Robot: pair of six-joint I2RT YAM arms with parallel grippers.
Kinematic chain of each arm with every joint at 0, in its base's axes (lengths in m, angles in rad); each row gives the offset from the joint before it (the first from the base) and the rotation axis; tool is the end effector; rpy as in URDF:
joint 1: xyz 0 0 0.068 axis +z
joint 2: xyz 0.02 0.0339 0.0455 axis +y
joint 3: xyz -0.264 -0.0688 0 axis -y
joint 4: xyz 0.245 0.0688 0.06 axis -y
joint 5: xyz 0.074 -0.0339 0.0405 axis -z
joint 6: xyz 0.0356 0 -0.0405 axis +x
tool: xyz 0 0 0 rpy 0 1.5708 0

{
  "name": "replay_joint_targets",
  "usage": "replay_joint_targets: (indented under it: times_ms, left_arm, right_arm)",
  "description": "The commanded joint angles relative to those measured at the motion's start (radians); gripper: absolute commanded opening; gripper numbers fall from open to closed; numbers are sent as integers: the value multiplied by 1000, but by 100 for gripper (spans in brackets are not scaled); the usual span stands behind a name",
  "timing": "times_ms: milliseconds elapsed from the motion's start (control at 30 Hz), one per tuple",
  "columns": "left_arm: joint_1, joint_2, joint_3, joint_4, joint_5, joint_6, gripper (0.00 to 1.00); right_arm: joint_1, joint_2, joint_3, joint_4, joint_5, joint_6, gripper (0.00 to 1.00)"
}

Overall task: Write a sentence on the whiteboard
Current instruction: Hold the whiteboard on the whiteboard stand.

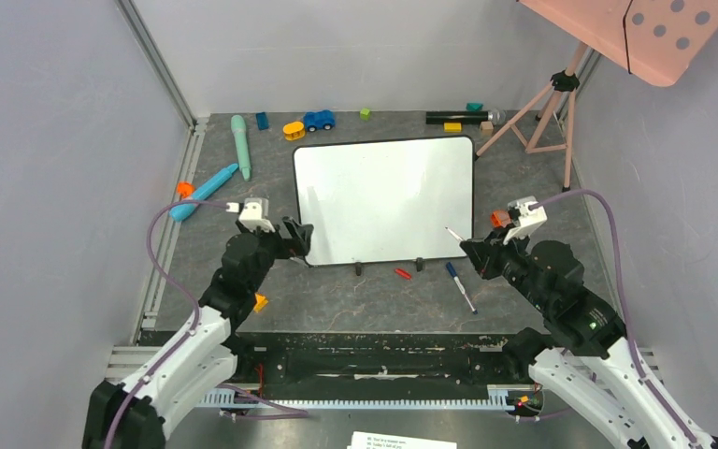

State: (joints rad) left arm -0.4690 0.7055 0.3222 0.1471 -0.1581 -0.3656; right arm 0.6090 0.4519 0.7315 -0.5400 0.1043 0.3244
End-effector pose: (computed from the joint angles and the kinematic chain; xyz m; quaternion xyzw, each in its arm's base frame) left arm 0.1585 -0.0740 0.2232 -0.0083 0.7845 -0.1933 0.5891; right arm 0.0900 0.0583 0.3259 -0.0809 0.7884 0.2369 0.5620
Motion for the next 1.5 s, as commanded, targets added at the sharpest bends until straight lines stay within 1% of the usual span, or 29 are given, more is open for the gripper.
replay_joint_targets:
  times_ms: [0,67,133,200,233,333,367,467,633,700,733,767,800,833,900,933,967,1000,1033,1133,1233,1400,1467]
  left_arm:
    - [224,66,-68,385,211,36,100]
    - [336,126,-62,453,284,-44,100]
    - [379,172,-82,563,357,-101,99]
    - [388,177,-73,570,398,-104,98]
    - [388,168,-68,548,384,-105,98]
    - [388,111,-72,445,223,-143,100]
    - [387,98,-81,438,191,-156,100]
    - [388,73,-110,480,205,-146,100]
    - [387,113,-82,462,203,-147,99]
    - [386,150,-27,367,189,-162,94]
    - [386,179,14,301,168,-209,97]
    - [386,215,63,181,103,-286,99]
    - [386,252,107,50,35,-395,100]
    - [392,300,148,-13,40,-421,100]
    - [398,365,153,84,215,-363,99]
    - [398,359,135,158,262,-353,98]
    - [398,332,100,232,292,-350,99]
    - [398,299,57,305,288,-349,100]
    - [398,258,26,322,265,-353,100]
    - [399,164,8,253,187,-322,100]
    - [399,124,25,226,242,-210,100]
    - [398,129,-27,307,229,-138,100]
    - [397,142,-29,331,276,-89,100]
  right_arm:
    - [1,28,3,11,-60,-31,0]
    - [1,11,-9,37,-60,-3,0]
    - [1,-15,-28,66,-48,34,0]
    - [2,-33,-32,89,-65,38,0]
    - [1,-38,-29,91,-69,36,0]
    - [1,-29,-10,84,-70,22,0]
    - [1,-24,-2,80,-74,13,0]
    - [1,-7,22,68,-80,-12,0]
    - [1,22,42,62,-89,-53,0]
    - [2,30,46,57,-92,-69,0]
    - [2,32,46,56,-96,-79,0]
    - [1,31,45,57,-100,-90,0]
    - [1,31,44,56,-100,-101,0]
    - [1,30,43,58,-101,-108,0]
    - [1,29,43,61,-101,-120,0]
    - [1,31,44,61,-101,-124,0]
    - [1,30,46,61,-124,-124,0]
    - [1,32,46,61,-130,-126,0]
    - [1,32,46,62,-134,-130,0]
    - [1,32,41,67,-136,-145,0]
    - [1,42,35,81,-146,-160,0]
    - [1,72,37,107,-173,-176,0]
    - [1,76,36,117,-176,-176,0]
